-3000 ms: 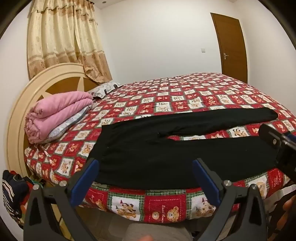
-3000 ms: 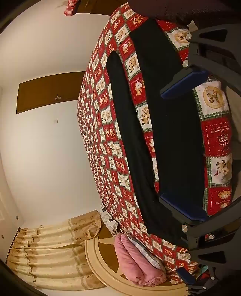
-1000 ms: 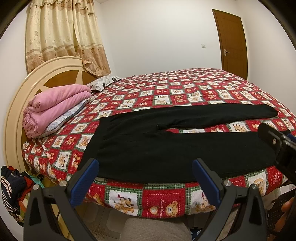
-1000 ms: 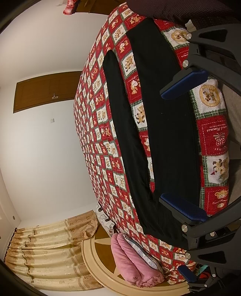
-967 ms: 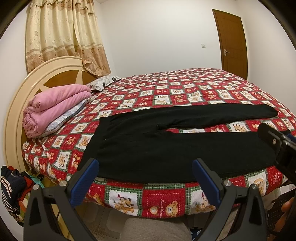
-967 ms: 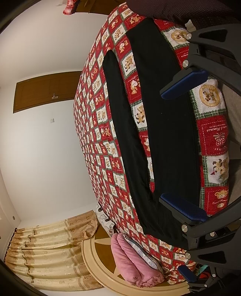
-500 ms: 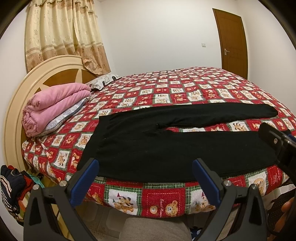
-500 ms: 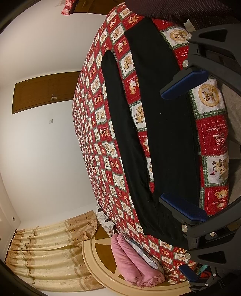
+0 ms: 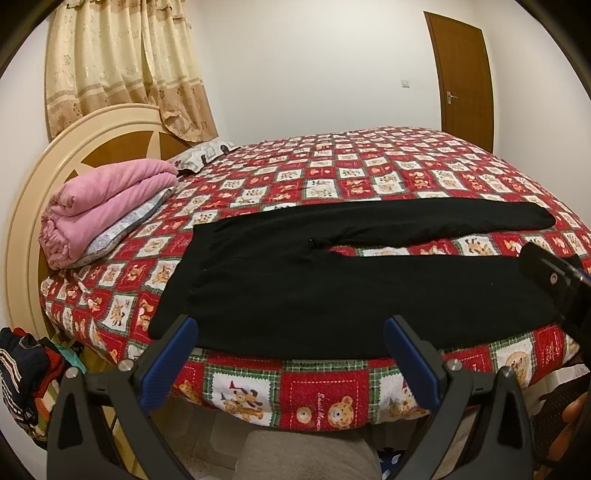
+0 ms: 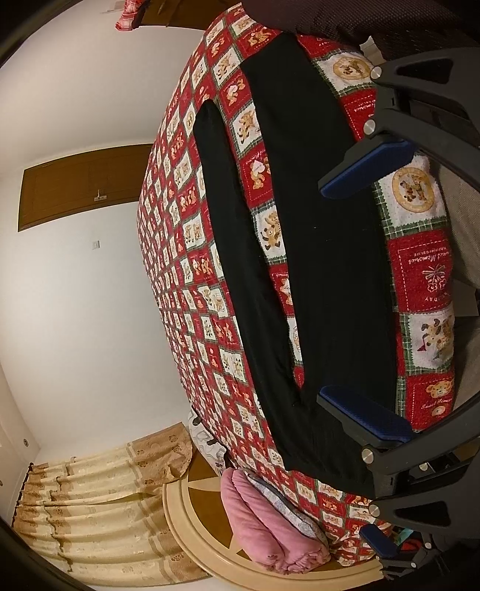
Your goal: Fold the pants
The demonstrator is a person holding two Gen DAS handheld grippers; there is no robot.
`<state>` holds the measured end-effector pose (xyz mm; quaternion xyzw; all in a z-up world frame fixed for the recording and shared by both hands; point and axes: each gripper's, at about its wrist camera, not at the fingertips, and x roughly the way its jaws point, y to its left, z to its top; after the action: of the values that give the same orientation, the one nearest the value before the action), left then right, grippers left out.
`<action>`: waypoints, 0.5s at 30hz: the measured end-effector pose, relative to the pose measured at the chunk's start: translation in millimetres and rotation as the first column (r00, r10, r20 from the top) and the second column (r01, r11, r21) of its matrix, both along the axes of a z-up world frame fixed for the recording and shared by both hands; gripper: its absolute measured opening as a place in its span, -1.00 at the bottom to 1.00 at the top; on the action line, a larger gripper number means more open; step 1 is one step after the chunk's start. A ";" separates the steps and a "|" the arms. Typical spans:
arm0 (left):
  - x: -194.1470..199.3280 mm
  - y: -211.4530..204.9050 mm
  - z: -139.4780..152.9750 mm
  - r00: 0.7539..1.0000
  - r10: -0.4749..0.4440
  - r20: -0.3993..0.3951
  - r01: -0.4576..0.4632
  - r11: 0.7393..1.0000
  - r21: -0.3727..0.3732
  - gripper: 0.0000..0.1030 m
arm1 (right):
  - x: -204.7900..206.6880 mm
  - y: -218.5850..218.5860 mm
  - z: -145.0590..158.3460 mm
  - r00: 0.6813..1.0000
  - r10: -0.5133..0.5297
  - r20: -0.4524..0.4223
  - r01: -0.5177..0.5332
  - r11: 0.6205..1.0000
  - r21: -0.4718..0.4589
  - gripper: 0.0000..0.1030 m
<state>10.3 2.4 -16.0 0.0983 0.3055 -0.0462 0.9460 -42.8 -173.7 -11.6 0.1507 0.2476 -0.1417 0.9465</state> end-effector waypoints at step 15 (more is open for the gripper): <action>75.7 51.1 -46.4 0.981 -0.002 -0.194 0.005 1.000 0.015 1.00 | 41.3 -39.1 -30.0 0.993 0.059 -0.102 -0.061 0.998 -0.014 0.98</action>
<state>86.0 53.5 -62.4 0.1013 0.3966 -0.0547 0.9108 -1.5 -212.9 -41.6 0.1278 0.2987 -0.1226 0.9378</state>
